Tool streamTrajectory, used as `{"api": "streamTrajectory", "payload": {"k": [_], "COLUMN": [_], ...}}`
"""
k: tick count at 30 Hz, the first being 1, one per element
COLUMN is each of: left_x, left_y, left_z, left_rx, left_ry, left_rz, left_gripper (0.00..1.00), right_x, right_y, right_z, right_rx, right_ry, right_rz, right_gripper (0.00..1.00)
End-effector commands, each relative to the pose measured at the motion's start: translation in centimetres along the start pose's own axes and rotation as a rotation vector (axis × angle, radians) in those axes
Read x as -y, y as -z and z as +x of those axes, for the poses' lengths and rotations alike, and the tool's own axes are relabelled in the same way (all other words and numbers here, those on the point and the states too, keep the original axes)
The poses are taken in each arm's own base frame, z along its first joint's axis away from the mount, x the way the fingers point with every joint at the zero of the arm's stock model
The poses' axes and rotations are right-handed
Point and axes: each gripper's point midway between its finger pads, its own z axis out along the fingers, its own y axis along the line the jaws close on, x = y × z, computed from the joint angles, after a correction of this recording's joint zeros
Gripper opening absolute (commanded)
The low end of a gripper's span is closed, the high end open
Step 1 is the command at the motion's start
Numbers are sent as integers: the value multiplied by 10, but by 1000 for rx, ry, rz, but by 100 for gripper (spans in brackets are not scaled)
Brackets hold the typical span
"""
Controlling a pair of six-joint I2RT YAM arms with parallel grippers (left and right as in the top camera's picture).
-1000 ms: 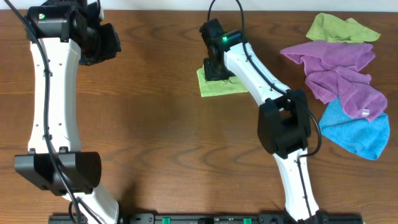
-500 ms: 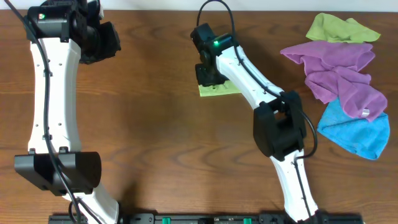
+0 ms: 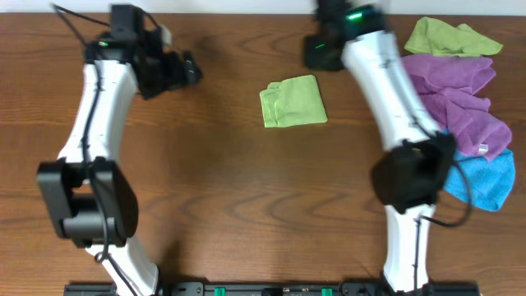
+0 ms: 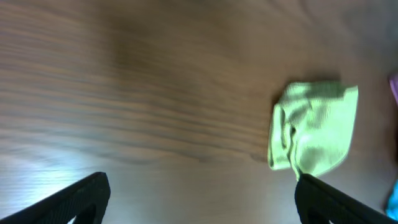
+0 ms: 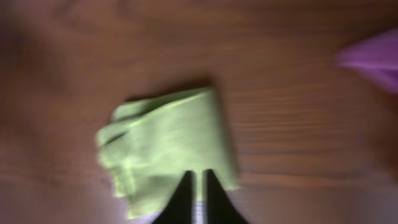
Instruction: Fold the cloth
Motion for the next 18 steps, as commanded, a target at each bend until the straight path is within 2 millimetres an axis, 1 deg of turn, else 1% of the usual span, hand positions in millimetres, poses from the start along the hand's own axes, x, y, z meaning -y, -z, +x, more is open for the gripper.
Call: {"api": "streamTrajectory", "payload": {"k": [1, 2, 3, 5, 6, 10, 12, 18], "left_x": [37, 50, 58, 68, 71, 72, 72, 81], "left_y": [-43, -59, -73, -94, -100, -117, -126, -140], "left_z": [24, 29, 33, 37, 38, 42, 48, 62], "left_rx": [-108, -135, -154, -175, -180, -195, -218, -269], "left_ry": [-22, -22, 0, 32, 36, 49, 58, 74], "left_rz": [155, 205, 224, 257, 273, 282, 282, 310], "left_gripper": [95, 95, 95, 95, 95, 95, 95, 95], "right_x": [35, 43, 50, 54, 55, 53, 54, 47], "right_y": [-9, -18, -27, -48, -58, -86, -98, -122], "right_z": [4, 8, 13, 27, 33, 49, 54, 64], "right_rx": [-72, -95, -119, -161, -178, -228, -242, -271], "right_ry": [-109, -127, -143, -141, -143, -151, -154, -141], "right_rz": [-35, -37, -37, -38, -42, -66, -71, -75], "right_gripper": [1, 1, 1, 1, 2, 1, 1, 2]}}
